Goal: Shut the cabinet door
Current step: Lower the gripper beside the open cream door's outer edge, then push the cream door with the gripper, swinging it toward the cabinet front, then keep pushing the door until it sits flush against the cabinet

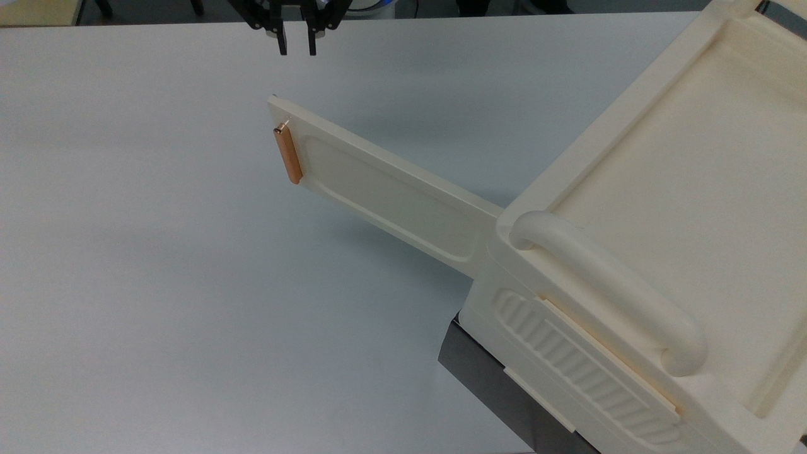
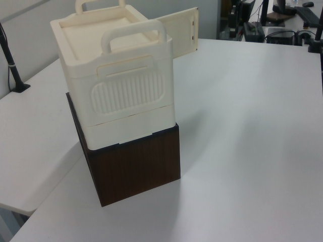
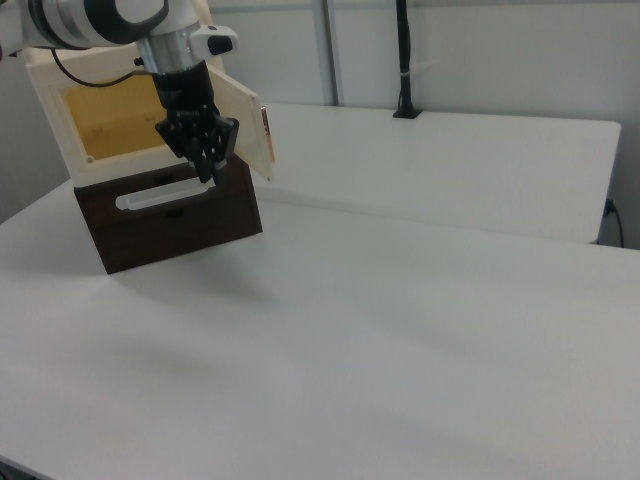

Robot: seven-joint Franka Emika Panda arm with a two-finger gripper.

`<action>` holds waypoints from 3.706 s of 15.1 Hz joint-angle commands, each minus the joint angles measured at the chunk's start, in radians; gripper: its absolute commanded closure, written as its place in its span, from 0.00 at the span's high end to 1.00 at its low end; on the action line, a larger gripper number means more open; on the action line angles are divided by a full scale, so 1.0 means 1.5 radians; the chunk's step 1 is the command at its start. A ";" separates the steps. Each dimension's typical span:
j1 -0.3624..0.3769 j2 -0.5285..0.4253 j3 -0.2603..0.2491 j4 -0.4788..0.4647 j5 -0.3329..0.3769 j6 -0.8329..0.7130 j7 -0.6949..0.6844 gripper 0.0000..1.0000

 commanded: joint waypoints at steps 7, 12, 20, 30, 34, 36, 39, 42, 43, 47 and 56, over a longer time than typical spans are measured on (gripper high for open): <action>-0.003 -0.011 -0.004 0.032 0.051 0.114 0.006 0.00; -0.011 -0.002 -0.009 0.033 0.060 0.336 0.071 0.00; -0.020 0.051 -0.013 0.029 0.082 0.487 0.125 0.00; -0.012 0.003 0.048 0.032 0.198 0.266 0.077 0.00; -0.011 0.002 0.063 0.032 0.237 0.248 0.073 0.00; -0.013 0.006 0.086 0.032 0.237 0.254 0.073 0.00; -0.012 0.009 0.123 0.031 0.237 0.254 0.065 0.00; 0.020 0.016 0.142 0.031 0.239 0.276 0.063 0.00; 0.038 0.026 0.142 0.031 0.239 0.298 0.063 0.00; 0.075 0.056 0.142 0.030 0.240 0.385 0.065 0.00; 0.074 0.059 0.142 0.025 0.241 0.445 0.063 0.00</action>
